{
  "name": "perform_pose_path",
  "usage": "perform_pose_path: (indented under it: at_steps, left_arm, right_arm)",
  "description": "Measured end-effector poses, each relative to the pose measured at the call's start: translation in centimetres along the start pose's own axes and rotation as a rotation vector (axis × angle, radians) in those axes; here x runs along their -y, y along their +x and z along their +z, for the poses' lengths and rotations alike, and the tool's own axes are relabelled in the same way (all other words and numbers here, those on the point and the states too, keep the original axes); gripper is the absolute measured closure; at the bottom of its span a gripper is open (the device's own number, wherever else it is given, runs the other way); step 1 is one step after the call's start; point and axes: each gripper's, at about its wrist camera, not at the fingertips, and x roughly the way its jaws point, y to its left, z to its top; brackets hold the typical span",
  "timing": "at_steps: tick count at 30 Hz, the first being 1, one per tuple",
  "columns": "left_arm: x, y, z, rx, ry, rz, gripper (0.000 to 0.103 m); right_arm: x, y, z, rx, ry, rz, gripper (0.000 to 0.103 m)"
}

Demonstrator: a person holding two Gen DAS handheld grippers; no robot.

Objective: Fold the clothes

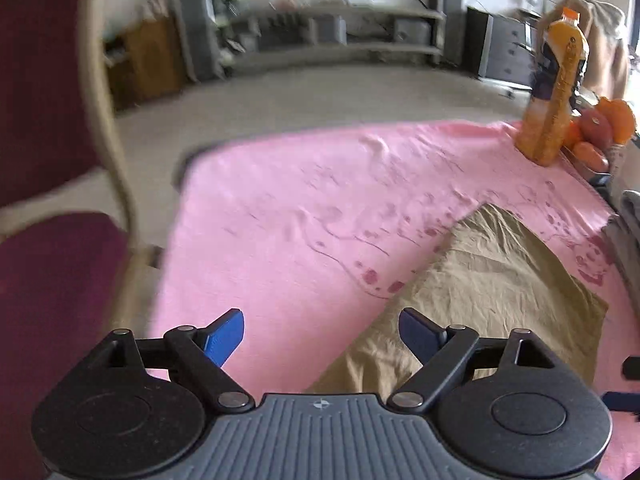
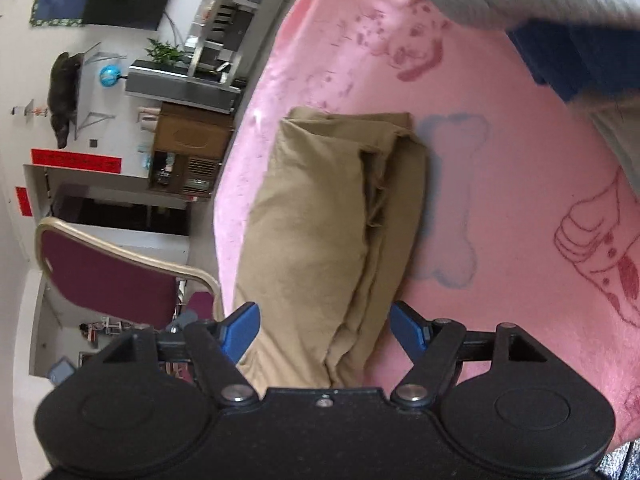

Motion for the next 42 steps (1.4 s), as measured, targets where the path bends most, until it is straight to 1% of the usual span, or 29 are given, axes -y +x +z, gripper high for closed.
perform_pose_path:
  at_steps: [2, 4, 5, 7, 8, 10, 11, 13, 16, 17, 19, 20, 21, 23, 24, 26, 27, 30, 32, 35, 37, 39, 40, 41, 42]
  left_arm:
    - [-1.0, 1.8, 0.4, -0.046, -0.028, -0.081, 0.019]
    - [-1.9, 3.5, 0.2, -0.103, -0.067, -0.185, 0.018]
    - [-2.1, 4.2, 0.0, -0.134, -0.082, -0.220, 0.018]
    - [-2.2, 5.6, -0.2, -0.196, -0.099, -0.270, 0.018]
    - [-2.1, 6.1, -0.3, -0.211, -0.100, -0.293, 0.018]
    - [-1.7, 6.6, -0.4, -0.225, -0.105, -0.350, 0.020]
    - [-1.5, 6.8, -0.5, -0.228, -0.107, -0.385, 0.022]
    - [-0.5, 7.2, -0.9, -0.247, -0.092, -0.411, 0.022]
    - [0.8, 7.4, -1.5, -0.237, -0.037, -0.381, 0.020]
    - [1.0, 7.2, -1.6, -0.233, -0.036, -0.375, 0.022]
    - [1.4, 6.8, -1.8, -0.229, -0.045, -0.368, 0.030]
    - [1.6, 6.5, -1.9, -0.224, -0.047, -0.360, 0.035]
    - [1.8, 6.2, -2.0, -0.218, -0.049, -0.349, 0.041]
    - [2.3, 5.5, -2.1, -0.205, -0.048, -0.325, 0.047]
    - [2.4, 5.0, -2.1, -0.203, -0.052, -0.313, 0.052]
    - [2.4, 3.9, -2.1, -0.211, -0.075, -0.295, 0.059]
    - [2.2, 3.5, -2.0, -0.223, -0.097, -0.290, 0.063]
    - [1.9, 2.5, -2.5, -0.294, -0.201, -0.338, 0.068]
    - [2.4, 1.5, -3.9, -0.329, -0.257, -0.388, 0.069]
    - [4.1, 0.0, -6.3, -0.334, -0.311, -0.416, 0.068]
    - [5.7, -0.3, -7.7, -0.315, -0.323, -0.406, 0.068]
    - [7.0, -0.6, -8.8, -0.271, -0.319, -0.353, 0.062]
    - [7.5, -0.8, -9.1, -0.250, -0.310, -0.326, 0.060]
    - [7.9, -1.0, -9.4, -0.231, -0.299, -0.300, 0.058]
    - [8.3, -1.3, -9.8, -0.211, -0.287, -0.273, 0.055]
  right_arm:
    - [0.1, 0.4, 0.1, 0.000, -0.003, -0.004, 0.032]
    - [0.2, 0.7, 0.1, -0.002, -0.011, -0.007, 0.032]
    - [0.2, 0.9, 0.1, -0.004, -0.015, -0.008, 0.032]
    - [0.3, 1.4, 0.2, -0.012, -0.024, -0.012, 0.032]
    - [0.4, 1.5, 0.2, -0.014, -0.028, -0.017, 0.033]
    - [0.5, 1.9, 0.2, -0.023, -0.030, -0.018, 0.035]
    - [0.5, 2.1, 0.1, -0.026, -0.030, -0.012, 0.037]
    - [0.5, 2.4, 0.0, -0.029, -0.036, -0.001, 0.041]
    - [0.7, 3.2, -0.1, -0.011, -0.035, 0.004, 0.043]
    - [0.8, 3.3, -0.1, 0.001, -0.022, 0.016, 0.043]
    - [0.8, 3.6, -0.4, 0.028, -0.016, 0.027, 0.043]
    - [0.6, 3.8, -0.6, 0.043, -0.021, 0.026, 0.044]
    - [0.2, 4.0, -0.8, 0.062, -0.033, 0.009, 0.046]
    - [-1.0, 4.5, -1.3, 0.090, -0.092, -0.098, 0.081]
    - [-1.5, 4.7, -1.4, 0.094, -0.119, -0.138, 0.083]
    - [-2.9, 4.6, -1.3, 0.091, -0.162, -0.188, 0.090]
    - [-4.0, 4.3, -1.3, 0.084, -0.200, -0.214, 0.091]
    - [-7.9, 2.8, -0.6, 0.076, -0.340, -0.262, 0.094]
    - [-11.1, 2.3, 0.1, 0.054, -0.456, -0.307, 0.094]
    - [-15.3, 2.5, 1.1, 0.002, -0.637, -0.378, 0.094]
    - [-17.0, 3.4, 1.4, -0.041, -0.753, -0.430, 0.094]
    - [-17.4, 4.6, 1.2, -0.062, -0.876, -0.507, 0.093]
    - [-16.9, 5.2, 1.1, -0.066, -0.922, -0.547, 0.089]
    - [-16.2, 5.6, 1.1, -0.068, -0.958, -0.580, 0.083]
    - [-15.3, 5.7, 1.2, -0.067, -0.981, -0.605, 0.081]
